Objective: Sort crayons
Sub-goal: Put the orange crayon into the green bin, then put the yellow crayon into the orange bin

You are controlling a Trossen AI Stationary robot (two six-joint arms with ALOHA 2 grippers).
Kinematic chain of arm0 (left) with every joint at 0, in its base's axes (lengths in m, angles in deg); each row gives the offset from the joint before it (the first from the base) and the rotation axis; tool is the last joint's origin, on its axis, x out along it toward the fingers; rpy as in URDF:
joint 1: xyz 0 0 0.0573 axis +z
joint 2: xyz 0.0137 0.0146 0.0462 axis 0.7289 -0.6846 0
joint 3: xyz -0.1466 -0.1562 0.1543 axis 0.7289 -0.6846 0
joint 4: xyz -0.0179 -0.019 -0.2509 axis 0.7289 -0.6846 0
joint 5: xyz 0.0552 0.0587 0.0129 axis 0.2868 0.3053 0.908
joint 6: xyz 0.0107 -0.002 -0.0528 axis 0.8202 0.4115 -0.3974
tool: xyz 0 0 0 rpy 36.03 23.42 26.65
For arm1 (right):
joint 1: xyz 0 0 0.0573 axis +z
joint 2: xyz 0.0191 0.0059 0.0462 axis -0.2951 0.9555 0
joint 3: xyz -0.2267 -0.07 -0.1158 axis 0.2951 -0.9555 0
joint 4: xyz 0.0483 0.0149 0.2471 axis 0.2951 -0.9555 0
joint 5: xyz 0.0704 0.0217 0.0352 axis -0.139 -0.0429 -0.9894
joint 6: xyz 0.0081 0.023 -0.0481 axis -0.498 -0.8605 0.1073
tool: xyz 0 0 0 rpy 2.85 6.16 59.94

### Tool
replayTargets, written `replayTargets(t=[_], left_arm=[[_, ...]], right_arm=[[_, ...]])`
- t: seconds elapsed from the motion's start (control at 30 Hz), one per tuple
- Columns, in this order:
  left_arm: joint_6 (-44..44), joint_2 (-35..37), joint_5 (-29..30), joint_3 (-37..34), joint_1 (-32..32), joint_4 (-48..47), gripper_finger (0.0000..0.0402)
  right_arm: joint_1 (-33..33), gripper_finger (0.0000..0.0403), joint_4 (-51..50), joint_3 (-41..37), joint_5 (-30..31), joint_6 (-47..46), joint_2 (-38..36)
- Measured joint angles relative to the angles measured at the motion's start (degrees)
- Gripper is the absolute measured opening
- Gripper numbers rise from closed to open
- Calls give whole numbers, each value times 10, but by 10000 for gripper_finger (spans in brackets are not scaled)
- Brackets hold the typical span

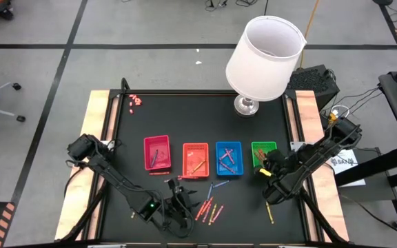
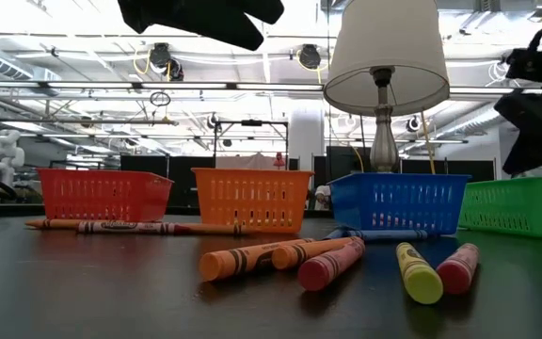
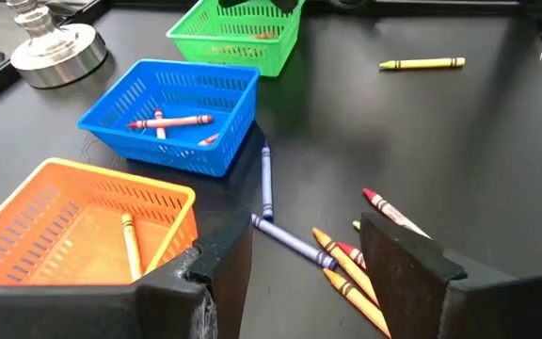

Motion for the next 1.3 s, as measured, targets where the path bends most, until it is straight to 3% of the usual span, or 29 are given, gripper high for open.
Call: replayTargets(t=[0.2,0.37,0.5,0.6,0.7,0.8,0.97,1.3], left_arm=[[10,0,0,0,1,-3,196],[16,2,-1,0,1,-44,196],[-7,12,-43,0,-6,-99,196],[-24,17,-58,1,-19,-147,196],[-60,18,-57,1,-30,-215,196],[-116,19,-57,1,-29,-281,196],[-193,19,-57,0,-24,-361,196],[-238,19,-53,-87,-24,-327,196]], right_arm=[[18,126,-39,29,37,12,0],[50,140,-86,92,178,54,0],[68,141,-42,123,310,203,0],[75,141,50,122,360,357,0],[76,141,130,109,365,481,0],[72,141,175,96,362,548,0],[72,141,182,80,363,554,0],[72,141,197,38,362,518,0]])
